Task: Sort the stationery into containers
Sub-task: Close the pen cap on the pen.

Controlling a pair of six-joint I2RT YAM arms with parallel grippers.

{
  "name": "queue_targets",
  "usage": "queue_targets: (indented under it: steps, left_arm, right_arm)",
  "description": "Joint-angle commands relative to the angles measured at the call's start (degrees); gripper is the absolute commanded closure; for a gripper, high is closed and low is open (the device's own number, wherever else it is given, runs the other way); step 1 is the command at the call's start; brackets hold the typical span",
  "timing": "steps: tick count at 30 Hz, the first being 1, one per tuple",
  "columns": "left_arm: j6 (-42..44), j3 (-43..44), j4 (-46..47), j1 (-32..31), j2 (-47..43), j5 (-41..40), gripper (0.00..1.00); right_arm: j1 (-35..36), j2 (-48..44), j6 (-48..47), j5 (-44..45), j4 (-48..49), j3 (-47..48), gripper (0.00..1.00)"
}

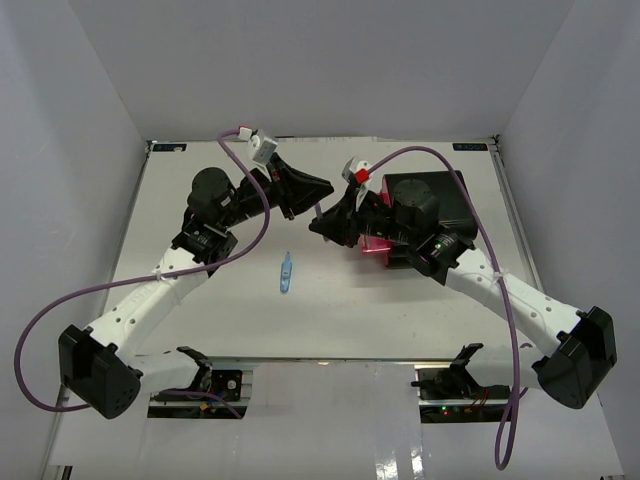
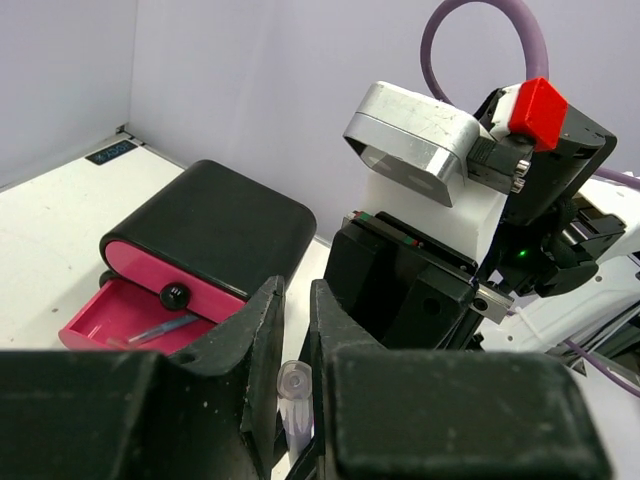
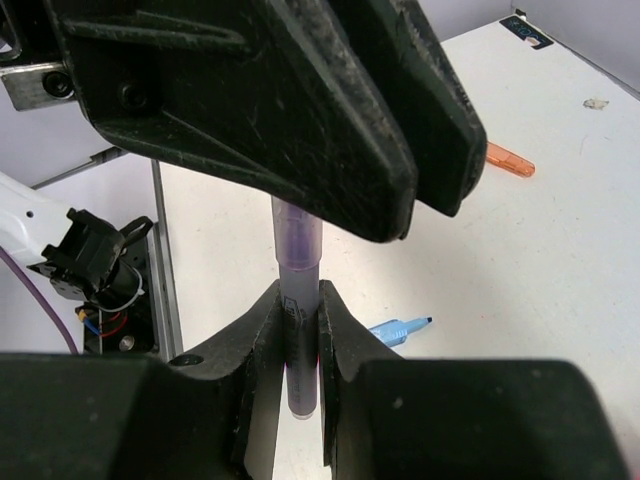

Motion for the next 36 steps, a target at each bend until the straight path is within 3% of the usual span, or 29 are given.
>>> queue_targets:
  steps: [1, 9, 24, 36]
  left_arm:
    - [1.19, -1.86, -0.36, -0.53, -1.87, -0.61, 0.88]
    - [1.1, -5.19, -0.27, -2.11, -1.16, -1.05, 1.0]
    - [-4.26, -9.24, 0.61, -3.08, -2.04, 1.32, 1.0]
    - [-5.49, -10.47, -0.88, -3.78, -0.29, 2.29, 1.0]
  right_arm:
    - [-0.02, -0.43, 1.65, 1.26, 2.22, 4.13, 0.92]
    - [-0.02, -0.52, 2.45, 2.58, 2.39, 7.11, 0.92]
    - [-1.16, -1.57, -2.47, 4.69, 12.05, 8.61, 0.92]
    - [-1.77, 0.53, -4.14, 3.46, 12.76, 15.29, 0.92]
